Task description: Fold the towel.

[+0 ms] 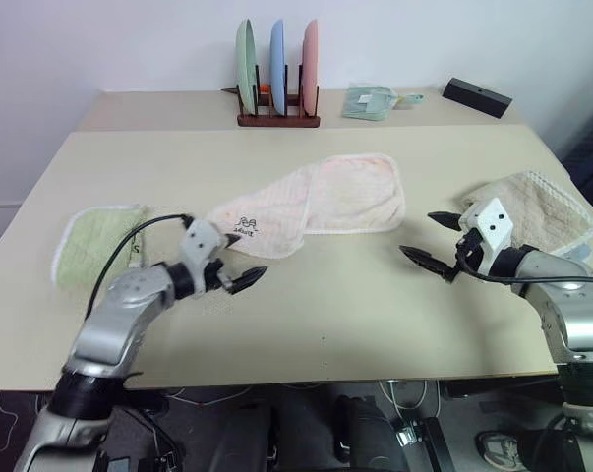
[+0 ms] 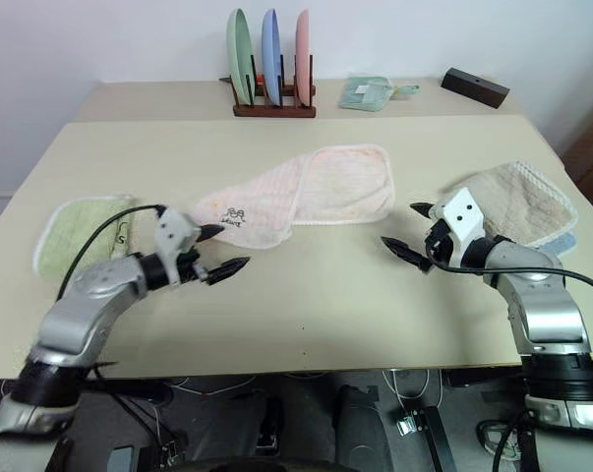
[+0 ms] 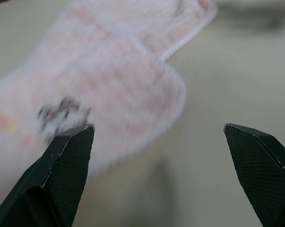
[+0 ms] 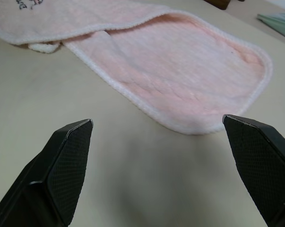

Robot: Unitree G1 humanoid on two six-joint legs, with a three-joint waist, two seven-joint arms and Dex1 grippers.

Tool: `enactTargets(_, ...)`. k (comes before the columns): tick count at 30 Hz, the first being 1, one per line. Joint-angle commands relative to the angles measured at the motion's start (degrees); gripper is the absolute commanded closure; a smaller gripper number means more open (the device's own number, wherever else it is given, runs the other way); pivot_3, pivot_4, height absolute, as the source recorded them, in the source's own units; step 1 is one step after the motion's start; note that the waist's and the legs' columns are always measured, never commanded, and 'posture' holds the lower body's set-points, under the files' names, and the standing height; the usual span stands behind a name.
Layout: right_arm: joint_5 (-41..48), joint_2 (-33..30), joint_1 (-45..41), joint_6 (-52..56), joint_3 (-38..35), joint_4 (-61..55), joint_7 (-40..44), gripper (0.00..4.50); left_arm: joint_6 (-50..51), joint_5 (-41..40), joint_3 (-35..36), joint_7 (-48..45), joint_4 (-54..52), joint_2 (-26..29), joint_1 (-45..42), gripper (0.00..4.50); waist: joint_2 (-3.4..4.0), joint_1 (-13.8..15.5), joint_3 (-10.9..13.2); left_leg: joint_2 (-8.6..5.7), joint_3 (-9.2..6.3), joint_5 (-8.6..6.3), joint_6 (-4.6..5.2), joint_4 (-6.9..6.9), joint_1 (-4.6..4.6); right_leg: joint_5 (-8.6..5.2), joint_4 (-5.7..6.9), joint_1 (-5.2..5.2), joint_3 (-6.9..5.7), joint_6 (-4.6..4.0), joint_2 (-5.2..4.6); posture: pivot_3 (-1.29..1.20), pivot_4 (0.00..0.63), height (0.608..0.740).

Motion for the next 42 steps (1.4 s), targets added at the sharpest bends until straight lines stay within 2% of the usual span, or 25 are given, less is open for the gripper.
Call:
enactTargets(1, 0.91, 0.99, 0.71, 0.16, -1.26, -3.48, -1.79, 0.00, -0.42, 3.41, -4.28, 0.02, 4.29, -2.65, -4.96, 0.02, 0.00, -0.03, 0.00, 0.01, 0.00, 0.01, -0.01, 0.00, 0.00, 0.01, 0.00, 0.00, 0.00, 0.03, 0.01, 0.00, 0.150, 0.737)
enactTargets(6, 1.11, 2.27, 3.31, 0.33, -1.49, -5.77, -3.21, 0.00, 1.94, 9.39, -10.10, 2.47, 11.53, -7.02, -11.04, 0.02, -0.02, 0.01, 0.00, 0.01, 0.00, 0.00, 0.01, 0.00, 0.01, 0.04, 0.02, 0.00, 0.00, 0.11, 0.06, 0.00, 0.150, 0.737)
enactTargets(9, 1.33, 2.57, 3.78, 0.71, -1.41, -6.65, -3.79, 0.00, 3.56, 10.51, -10.03, 3.76, 12.68, -8.19, -11.51, 0.02, -0.02, -0.07, 0.01, 0.02, 0.00, 0.00, 0.01, 0.00, 0.01, 0.06, 0.00, 0.01, 0.00, 0.14, 0.06, 0.00, 0.150, 0.737)
enactTargets(10, 1.31, 2.61, 3.84, 0.66, -1.30, -6.64, -3.85, 0.00, 3.77, 10.17, -9.64, 3.80, 12.37, -8.59, -11.14, 0.25, -0.02, -0.06, 0.00, 0.04, 0.00, 0.00, 0.01, 0.00, 0.01, 0.06, 0.00, 0.01, 0.00, 0.15, 0.07, 0.00, 0.150, 0.737)
enactTargets(12, 1.34, 2.68, 4.02, 0.75, -1.01, -6.94, -3.94, 0.00, 4.09, 9.58, -9.00, 3.72, 11.49, -9.02, -10.32, 0.86, -0.02, -0.04, 0.00, 0.05, -0.02, 0.00, 0.01, 0.00, 0.02, 0.06, 0.03, 0.01, 0.01, 0.14, 0.08, 0.00, 0.150, 0.737)
enactTargets(19, 1.25, 2.62, 2.98, 0.29, -0.11, -5.41, -2.98, 0.00, 4.15, 10.43, -7.61, 4.98, 10.27, -8.50, -8.45, 4.43, -0.02, -0.01, 0.00, 0.06, -0.03, 0.00, 0.01, 0.01, 0.03, 0.06, 0.02, 0.01, 0.01, 0.14, 0.07, 0.00, 0.150, 0.737)
enactTargets(25, 0.85, 2.58, 1.14, -0.74, 0.58, -2.91, -2.40, 0.00, 1.07, 10.65, -7.62, 3.35, 8.21, -6.51, -7.01, 4.48, -0.02, -0.06, 0.00, 0.06, -0.03, 0.00, 0.01, 0.01, 0.03, 0.06, 0.02, 0.01, 0.01, 0.14, 0.07, 0.00, 0.150, 0.737)
enactTargets(27, 0.03, 2.51, -0.85, -2.00, 0.95, -0.54, -2.35, 0.00, -3.53, 7.00, -6.80, -3.35, 1.29, -3.20, -3.40, 4.48, -0.01, -0.44, 0.00, 0.08, -0.02, 0.00, 0.00, 0.00, 0.03, 0.06, 0.02, -0.02, 0.02, 0.13, 0.08, 0.00, 0.150, 0.737)
enactTargets(29, -0.58, 2.53, -2.47, -3.02, 1.18, 1.33, -2.33, 0.00, -2.91, 3.24, -5.17, -7.53, -3.73, -0.65, -0.88, 4.48, -0.01, -0.49, 0.01, 0.11, 0.01, 0.07, -0.12, -0.05, 0.02, 0.05, 0.02, -0.08, 0.04, 0.12, 0.08, 0.00, 0.150, 0.737)
enactTargets(36, -1.26, 2.81, -4.58, -4.85, 2.11, 3.99, -1.89, 0.00, 2.14, -2.84, -2.69, -14.00, -12.08, 6.81, 4.19, 4.48, 0.00, 0.00, 0.00, 0.10, -0.02, 0.02, -0.03, -0.01, -0.01, -0.04, 0.01, -0.06, 0.05, -0.07, 0.04, 0.00, 0.150, 0.737)
enactTargets(40, -2.32, 2.23, -6.98, -6.48, 3.38, 5.92, -0.69, 0.00, 11.33, -13.49, 3.17, -22.01, -19.45, 16.36, 11.60, 4.48, 0.00, -0.68, 0.01, 0.11, 0.00, 0.02, -0.04, -0.03, -0.02, -0.04, 0.02, -0.10, 0.06, -0.06, 0.05, 0.00, 0.150, 0.737)
enactTargets(42, -3.66, 1.79, -8.55, -7.86, 4.09, 7.38, -0.45, 0.00, 12.36, -15.59, 4.94, -22.86, -21.18, 18.79, 14.10, 4.48, 0.03, -0.84, 0.02, 0.13, 0.00, 0.02, -0.04, -0.06, -0.02, -0.05, 0.04, -0.13, 0.06, -0.07, 0.07, 0.00, 0.150, 0.737)
